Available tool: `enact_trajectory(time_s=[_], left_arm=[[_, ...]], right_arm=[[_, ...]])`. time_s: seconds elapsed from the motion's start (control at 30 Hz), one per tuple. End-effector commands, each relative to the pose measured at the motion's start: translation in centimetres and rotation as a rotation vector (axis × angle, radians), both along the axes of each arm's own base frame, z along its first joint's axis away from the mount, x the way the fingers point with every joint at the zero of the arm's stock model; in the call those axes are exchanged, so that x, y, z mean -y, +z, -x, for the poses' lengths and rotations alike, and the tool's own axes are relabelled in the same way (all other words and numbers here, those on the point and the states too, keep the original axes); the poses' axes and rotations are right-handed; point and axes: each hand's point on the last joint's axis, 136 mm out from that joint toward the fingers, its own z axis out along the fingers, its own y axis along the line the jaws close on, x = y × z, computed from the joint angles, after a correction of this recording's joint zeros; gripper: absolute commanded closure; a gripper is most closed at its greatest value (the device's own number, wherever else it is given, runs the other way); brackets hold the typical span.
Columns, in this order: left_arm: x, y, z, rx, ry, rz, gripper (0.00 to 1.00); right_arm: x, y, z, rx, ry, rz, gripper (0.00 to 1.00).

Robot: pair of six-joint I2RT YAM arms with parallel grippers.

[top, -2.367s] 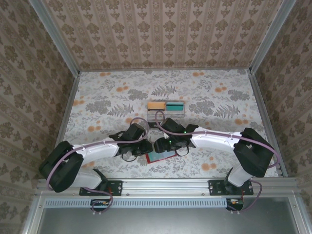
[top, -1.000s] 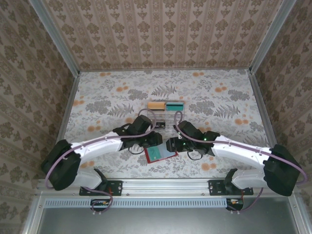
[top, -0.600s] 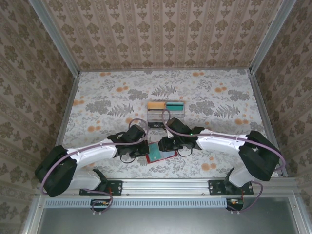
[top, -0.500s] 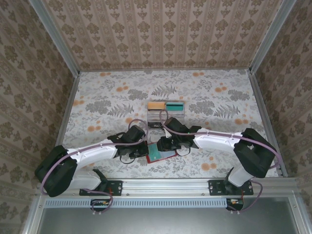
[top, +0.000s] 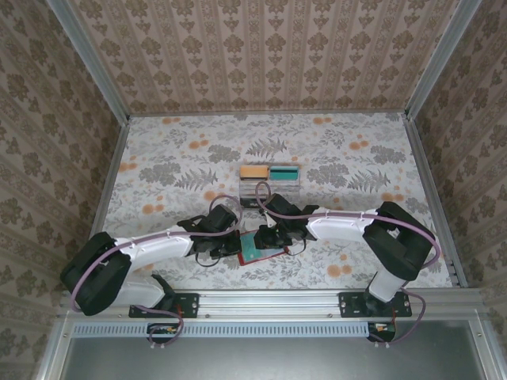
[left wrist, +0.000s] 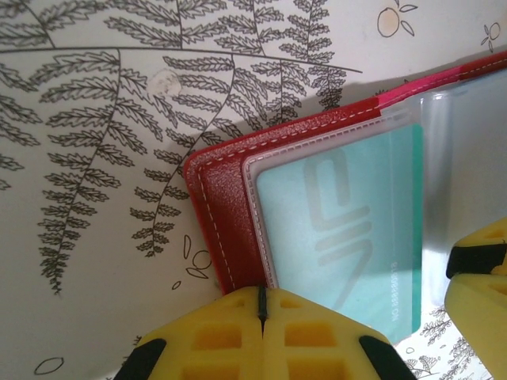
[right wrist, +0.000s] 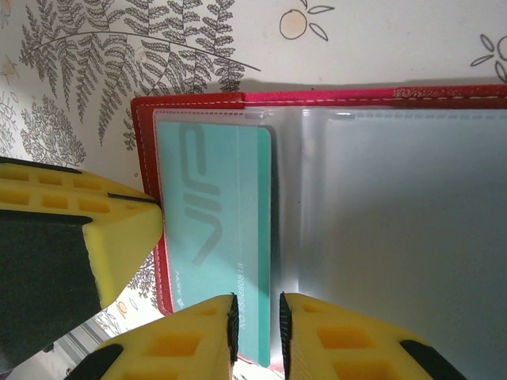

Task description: Take the credit cards out of the card holder

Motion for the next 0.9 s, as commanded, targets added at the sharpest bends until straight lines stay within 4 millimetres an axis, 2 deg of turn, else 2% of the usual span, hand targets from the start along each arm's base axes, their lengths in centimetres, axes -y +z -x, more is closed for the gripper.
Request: enact_trajectory(time_s=[0.0, 0.3, 0.47, 0.67, 0.87], left_arm=[[-0.5, -0.7, 0.4, -0.027, 0.012, -0.014, 0.98], [-0.2, -0.6, 0.4, -0.022, 0.003, -0.012, 0.98], [-0.1, -0.5, 0.4, -0.021, 0.001, -0.013, 0.98], [-1.5, -1.4, 0.8, -0.048, 0.010, -0.089, 1.00], [-1.9, -1.7, 1.1, -0.060, 0.013, -0.107, 1.00]], right_arm=[[-0.8, 0.1, -0.3, -0.021, -0.002, -0.021, 0.75], [-1.2, -0.4, -0.2, -0.044, 0.000, -0.031, 0.77], [-0.8, -0.4, -0.1, -0.044, -0.006, -0.021, 0.96], [0.5, -0.5, -0.3, -0.041, -0.037, -0.005, 0.98], [1.4, -0.9, -0.3, -0.050, -0.053, -0.004, 0.99]])
